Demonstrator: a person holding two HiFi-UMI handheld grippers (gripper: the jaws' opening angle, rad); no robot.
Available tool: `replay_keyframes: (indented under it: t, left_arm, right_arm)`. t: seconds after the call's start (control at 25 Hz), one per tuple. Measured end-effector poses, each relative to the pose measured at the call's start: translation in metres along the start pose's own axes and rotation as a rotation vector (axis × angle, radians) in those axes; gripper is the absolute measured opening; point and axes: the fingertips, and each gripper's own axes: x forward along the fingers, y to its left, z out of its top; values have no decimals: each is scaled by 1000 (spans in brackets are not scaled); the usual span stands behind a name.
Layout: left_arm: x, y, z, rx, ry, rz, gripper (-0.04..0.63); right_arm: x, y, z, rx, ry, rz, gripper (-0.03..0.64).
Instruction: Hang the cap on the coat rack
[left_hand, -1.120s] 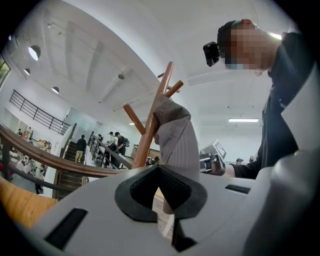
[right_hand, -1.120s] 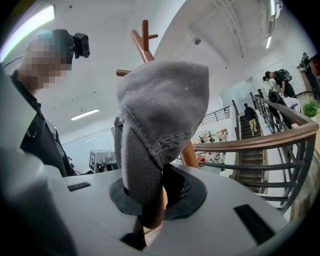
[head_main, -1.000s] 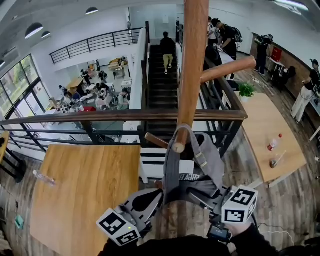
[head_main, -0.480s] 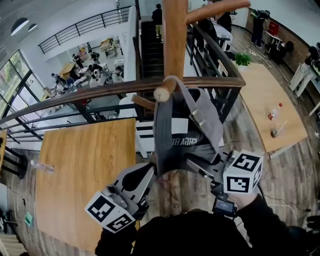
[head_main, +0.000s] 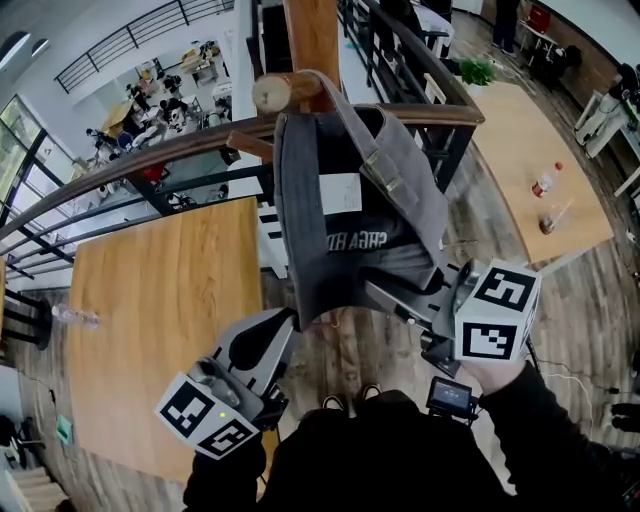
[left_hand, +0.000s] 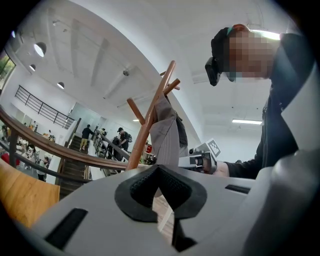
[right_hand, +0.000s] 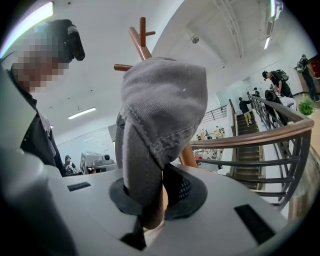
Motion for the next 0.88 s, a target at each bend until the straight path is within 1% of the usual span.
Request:
replay_keyframes:
  t: [0.12,0.24,0.48,0.64,0.68,0.76,0.88]
  left_arm:
    - [-5,-3,-11,-12,13,10,0]
    - [-16,-10,-27,-28,31,20,0]
    - [-39,-15,-44,-75,64,32,0]
    - [-50,-23,-53,-84,81,31,0]
    - [-53,-25,-55,-86,85,32,0]
    - [-60,-27,-60,-88,92,30,0]
    - [-72,-33,-70,-90,101,16,0]
  right_arm:
    - [-5,1,-2,11,-13,-3,49]
    - [-11,13,-5,22,-25,6,49]
    - [0,25,-1,62,-52,8,51]
    - [2,25,2,38,-68,-14,56]
    - [3,25,1,28,-65,-23,78]
    - [6,28,-4,26,-51,-34,165]
    - [5,38,-20,35,-39,-46,216]
